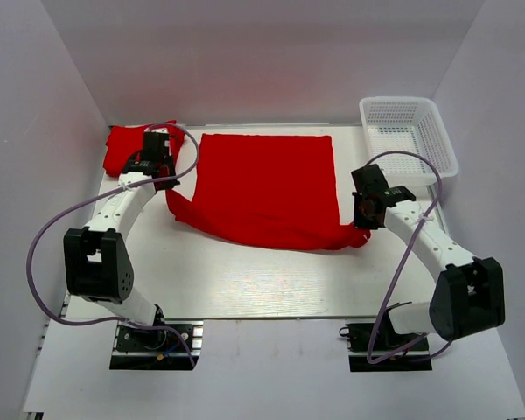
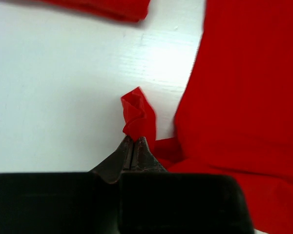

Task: Fold and stack the t-shirts
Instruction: Flatten out the tshirt

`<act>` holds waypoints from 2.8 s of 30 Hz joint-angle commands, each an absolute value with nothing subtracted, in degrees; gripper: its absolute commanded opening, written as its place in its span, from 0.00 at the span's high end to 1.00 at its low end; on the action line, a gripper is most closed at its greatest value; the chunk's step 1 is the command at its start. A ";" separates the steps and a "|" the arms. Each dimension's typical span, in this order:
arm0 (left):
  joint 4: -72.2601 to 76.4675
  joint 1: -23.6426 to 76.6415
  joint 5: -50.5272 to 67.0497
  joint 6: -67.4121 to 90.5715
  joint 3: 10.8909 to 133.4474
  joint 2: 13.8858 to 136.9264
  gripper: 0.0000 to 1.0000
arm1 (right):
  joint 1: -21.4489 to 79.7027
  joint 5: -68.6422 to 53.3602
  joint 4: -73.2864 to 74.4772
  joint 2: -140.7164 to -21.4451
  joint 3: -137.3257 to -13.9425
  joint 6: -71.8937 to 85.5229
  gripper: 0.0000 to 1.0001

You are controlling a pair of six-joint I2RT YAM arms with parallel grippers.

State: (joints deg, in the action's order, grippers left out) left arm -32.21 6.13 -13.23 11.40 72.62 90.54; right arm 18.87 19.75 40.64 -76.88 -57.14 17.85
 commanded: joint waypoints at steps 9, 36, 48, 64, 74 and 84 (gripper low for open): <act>-43.57 4.14 -23.90 27.84 69.70 83.41 1.00 | 22.23 -1.73 48.95 -64.43 -46.77 22.32 1.00; -46.95 4.13 -23.65 40.35 60.64 73.21 0.00 | 25.31 18.73 50.02 -71.79 -60.99 23.31 0.10; -25.93 9.83 5.09 28.74 63.62 86.65 0.00 | 24.96 11.44 31.03 -104.44 -93.47 13.20 0.10; -23.47 19.34 10.28 29.71 59.68 97.82 0.00 | 24.35 8.70 23.73 -131.31 -115.23 9.76 0.10; -27.07 19.34 5.71 29.63 64.33 103.09 0.00 | 23.03 7.30 20.14 -128.15 -98.99 15.11 0.10; -27.68 19.34 5.71 29.00 67.41 106.69 0.00 | 20.92 12.46 21.35 -120.97 -83.17 23.97 0.10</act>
